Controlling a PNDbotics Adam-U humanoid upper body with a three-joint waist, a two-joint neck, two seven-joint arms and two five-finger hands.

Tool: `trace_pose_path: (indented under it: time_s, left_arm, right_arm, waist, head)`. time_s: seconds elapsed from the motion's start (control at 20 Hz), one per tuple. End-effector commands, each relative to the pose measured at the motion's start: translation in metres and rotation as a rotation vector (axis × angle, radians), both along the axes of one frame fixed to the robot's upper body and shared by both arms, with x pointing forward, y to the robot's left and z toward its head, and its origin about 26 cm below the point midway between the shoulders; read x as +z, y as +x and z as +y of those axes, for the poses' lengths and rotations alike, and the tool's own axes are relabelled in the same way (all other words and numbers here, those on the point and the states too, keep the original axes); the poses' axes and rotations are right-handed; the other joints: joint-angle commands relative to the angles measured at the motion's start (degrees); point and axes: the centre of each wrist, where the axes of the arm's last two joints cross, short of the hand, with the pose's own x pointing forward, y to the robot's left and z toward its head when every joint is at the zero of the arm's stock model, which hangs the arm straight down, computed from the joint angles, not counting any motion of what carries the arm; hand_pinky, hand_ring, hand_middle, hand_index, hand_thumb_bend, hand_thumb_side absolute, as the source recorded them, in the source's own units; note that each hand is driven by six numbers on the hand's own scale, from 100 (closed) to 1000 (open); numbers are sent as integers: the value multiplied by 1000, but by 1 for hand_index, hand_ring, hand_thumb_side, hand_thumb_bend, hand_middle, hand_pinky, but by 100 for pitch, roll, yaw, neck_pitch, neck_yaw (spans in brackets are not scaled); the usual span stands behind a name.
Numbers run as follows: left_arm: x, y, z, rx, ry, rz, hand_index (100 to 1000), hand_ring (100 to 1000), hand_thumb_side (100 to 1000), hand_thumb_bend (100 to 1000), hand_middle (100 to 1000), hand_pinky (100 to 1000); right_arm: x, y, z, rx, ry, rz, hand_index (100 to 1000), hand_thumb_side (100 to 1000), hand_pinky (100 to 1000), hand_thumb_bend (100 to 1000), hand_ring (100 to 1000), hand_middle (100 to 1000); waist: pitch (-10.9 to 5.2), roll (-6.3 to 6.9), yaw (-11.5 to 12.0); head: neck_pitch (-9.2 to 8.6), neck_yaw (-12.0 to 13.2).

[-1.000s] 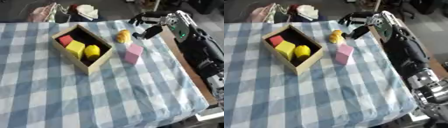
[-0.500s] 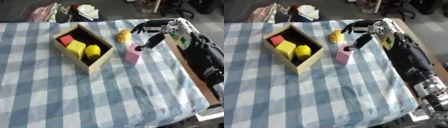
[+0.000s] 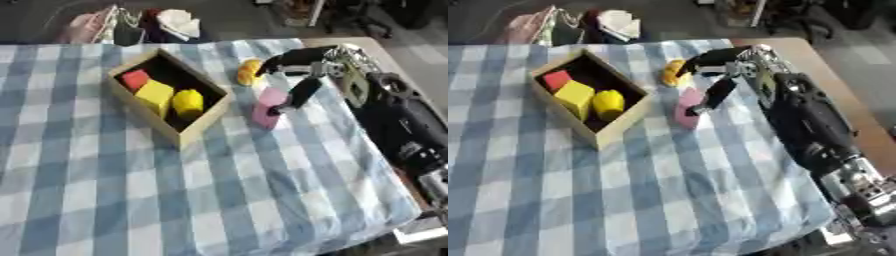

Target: Pick up objects on the table and place them in the box.

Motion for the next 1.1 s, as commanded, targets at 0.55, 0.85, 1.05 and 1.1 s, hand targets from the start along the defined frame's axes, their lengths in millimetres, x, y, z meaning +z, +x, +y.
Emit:
trace_pose_path:
  time_s: [0.55, 0.85, 1.05, 1.1]
  left_arm:
    - [8, 1, 0, -9, 8, -22, 754, 534, 542, 100, 598, 728]
    - [8, 0, 0, -7, 5, -22, 754, 533, 538, 100, 597, 728]
    - [7, -1, 0, -7, 0, -23, 754, 534, 538, 100, 598, 729]
    - [7, -1, -1, -8, -2, -23, 754, 534, 538, 100, 597, 729]
  right_arm:
    - [-5, 1, -11, 1, -9, -39, 878, 437, 676, 296, 673, 721]
    - [10, 2, -8, 28, 118, -107, 836, 370, 623, 192, 600, 649]
    - [41, 5, 2, 66, 219, -163, 835, 311, 619, 156, 589, 632]
    - [52, 6, 6, 78, 239, -181, 835, 286, 620, 155, 585, 629]
  waist:
    - [-135, 20, 4]
    - [-138, 27, 2]
    - [-146, 29, 11]
    - [-149, 31, 17]
  head:
    - [-29, -8]
    - [-33, -3]
    - [-29, -6]
    - [-29, -14]
